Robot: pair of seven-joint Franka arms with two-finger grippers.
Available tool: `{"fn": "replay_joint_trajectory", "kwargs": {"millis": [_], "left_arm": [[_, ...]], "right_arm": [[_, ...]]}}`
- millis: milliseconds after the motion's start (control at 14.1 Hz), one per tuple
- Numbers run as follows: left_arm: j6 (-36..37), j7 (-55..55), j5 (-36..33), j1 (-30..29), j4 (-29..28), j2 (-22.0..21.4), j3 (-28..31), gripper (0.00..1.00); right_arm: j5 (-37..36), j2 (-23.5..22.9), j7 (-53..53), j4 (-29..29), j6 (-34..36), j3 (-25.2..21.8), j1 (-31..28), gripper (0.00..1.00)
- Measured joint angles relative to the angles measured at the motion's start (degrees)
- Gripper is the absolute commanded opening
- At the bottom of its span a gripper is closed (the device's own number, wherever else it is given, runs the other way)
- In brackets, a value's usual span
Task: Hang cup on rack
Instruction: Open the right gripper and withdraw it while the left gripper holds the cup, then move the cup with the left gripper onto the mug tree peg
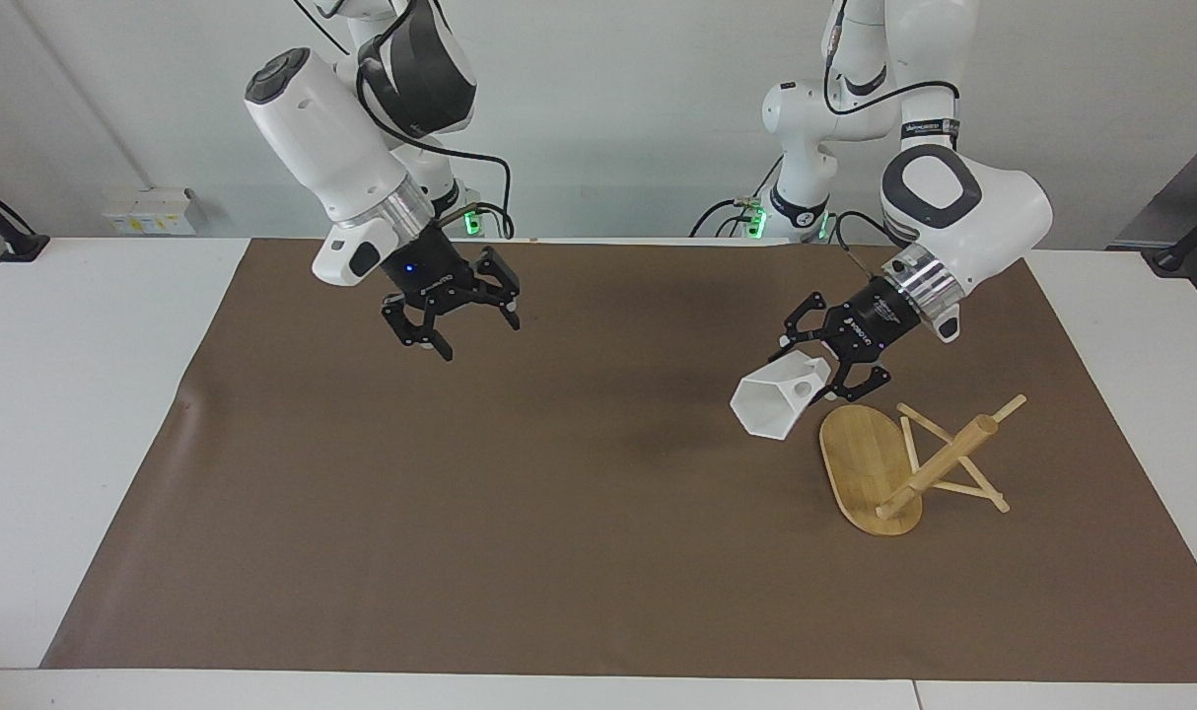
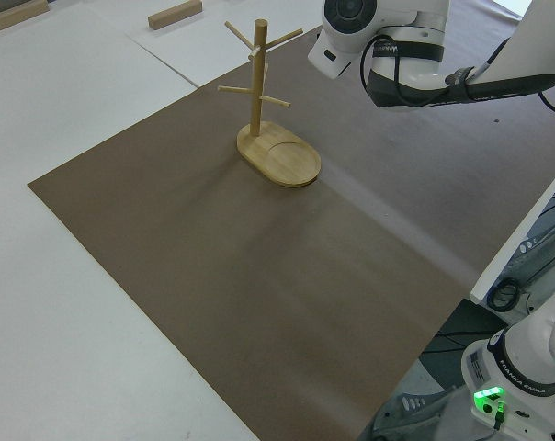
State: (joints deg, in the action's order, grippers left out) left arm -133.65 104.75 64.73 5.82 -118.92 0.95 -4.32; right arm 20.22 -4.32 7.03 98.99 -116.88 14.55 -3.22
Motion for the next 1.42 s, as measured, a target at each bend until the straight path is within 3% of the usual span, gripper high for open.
{"fn": "replay_joint_trajectory", "kwargs": {"millis": [284,781,1420], "left_arm": [[-1.6,3.0,0.0,0.0,-1.1,-0.1,0.1,0.0],[-3.9,4.5,0.0,-0.8,-5.6,-4.7,0.6,0.0],[-14.0,6.8,0.0,-1.0,-8.4,-5.3,0.3,0.0]], "right_arm": [[-8.8,0.0,0.4,-1.5,3.7,-0.1,-1.8,1.0],[-15.2,0.2,1.0,-5.9,12.9,-0.9,-5.4,1.0],[-17.0,0.3,1.0,-11.5,24.6,-6.4,-5.4,1.0]]}}
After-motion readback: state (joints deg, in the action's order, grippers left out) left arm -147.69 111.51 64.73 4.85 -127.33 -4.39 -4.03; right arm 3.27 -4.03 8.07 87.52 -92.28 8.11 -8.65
